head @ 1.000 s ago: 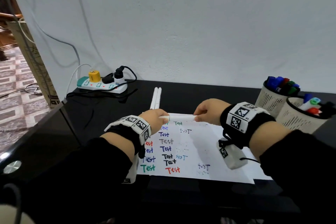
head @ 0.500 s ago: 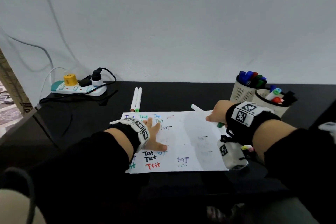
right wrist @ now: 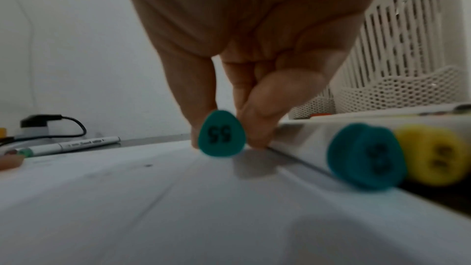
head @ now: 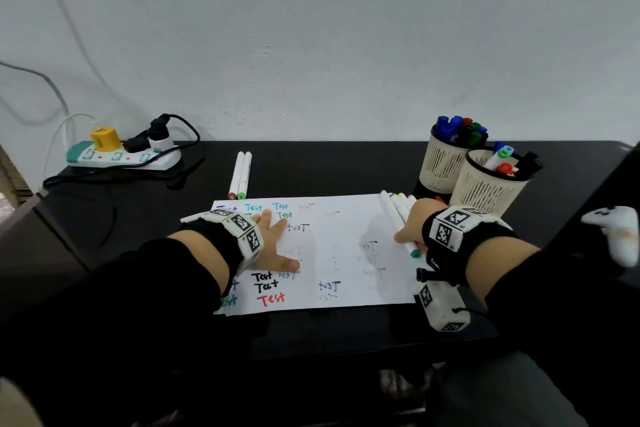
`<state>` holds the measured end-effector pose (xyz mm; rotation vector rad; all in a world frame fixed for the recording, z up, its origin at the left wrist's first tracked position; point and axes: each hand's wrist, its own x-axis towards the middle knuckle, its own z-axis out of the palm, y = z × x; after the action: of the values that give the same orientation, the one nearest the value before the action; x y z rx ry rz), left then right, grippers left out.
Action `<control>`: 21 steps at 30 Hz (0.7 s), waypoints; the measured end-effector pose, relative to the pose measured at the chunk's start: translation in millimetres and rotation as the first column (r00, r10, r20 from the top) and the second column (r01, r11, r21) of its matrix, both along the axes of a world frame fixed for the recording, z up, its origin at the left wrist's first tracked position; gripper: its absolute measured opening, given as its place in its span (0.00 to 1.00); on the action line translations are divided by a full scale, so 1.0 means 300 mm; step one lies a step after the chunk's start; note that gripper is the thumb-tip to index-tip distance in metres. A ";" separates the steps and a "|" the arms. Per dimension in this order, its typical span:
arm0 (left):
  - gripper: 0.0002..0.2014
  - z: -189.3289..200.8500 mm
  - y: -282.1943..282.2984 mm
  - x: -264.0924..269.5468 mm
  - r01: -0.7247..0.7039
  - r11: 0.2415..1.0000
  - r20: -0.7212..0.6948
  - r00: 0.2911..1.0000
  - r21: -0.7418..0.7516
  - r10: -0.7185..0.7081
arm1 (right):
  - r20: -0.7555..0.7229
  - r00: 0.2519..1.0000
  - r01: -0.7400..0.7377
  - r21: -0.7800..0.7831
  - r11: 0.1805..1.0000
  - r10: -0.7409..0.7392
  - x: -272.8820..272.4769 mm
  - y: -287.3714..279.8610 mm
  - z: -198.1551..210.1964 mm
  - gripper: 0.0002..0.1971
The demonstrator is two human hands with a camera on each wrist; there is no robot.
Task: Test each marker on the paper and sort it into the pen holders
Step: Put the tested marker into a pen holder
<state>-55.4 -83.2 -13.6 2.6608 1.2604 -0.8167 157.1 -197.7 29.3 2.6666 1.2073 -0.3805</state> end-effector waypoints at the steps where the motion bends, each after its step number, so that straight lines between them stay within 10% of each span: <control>1: 0.49 0.000 -0.001 0.000 -0.001 1.000 0.000 1.000 0.001 0.001 | 0.009 1.000 -0.009 -0.004 1.000 0.009 0.002 -0.003 -0.002 0.27; 4: 0.49 0.001 -0.004 0.001 -0.001 1.000 0.004 1.000 0.007 0.001 | 0.011 1.000 -0.029 -0.013 0.999 0.029 -0.009 -0.014 0.013 0.13; 8: 0.49 0.003 -0.006 0.000 -0.007 1.000 0.004 1.000 0.006 0.007 | 0.013 0.997 -0.076 -0.058 0.995 0.077 -0.008 -0.021 0.018 0.33; 15: 0.49 0.017 -0.003 -0.001 -0.010 1.000 0.008 1.000 -0.023 0.010 | 0.008 0.995 -0.100 -0.024 0.995 0.101 -0.011 -0.035 0.028 0.31; 21: 0.47 0.054 0.020 -0.037 -0.025 0.999 -0.004 1.000 -0.035 0.025 | 0.018 0.999 -0.040 0.086 0.996 0.039 0.005 0.031 0.031 0.11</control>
<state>-66.4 -77.3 2.5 2.6120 1.2650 -0.8332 158.6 -188.5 38.6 2.7073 1.2979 -0.3064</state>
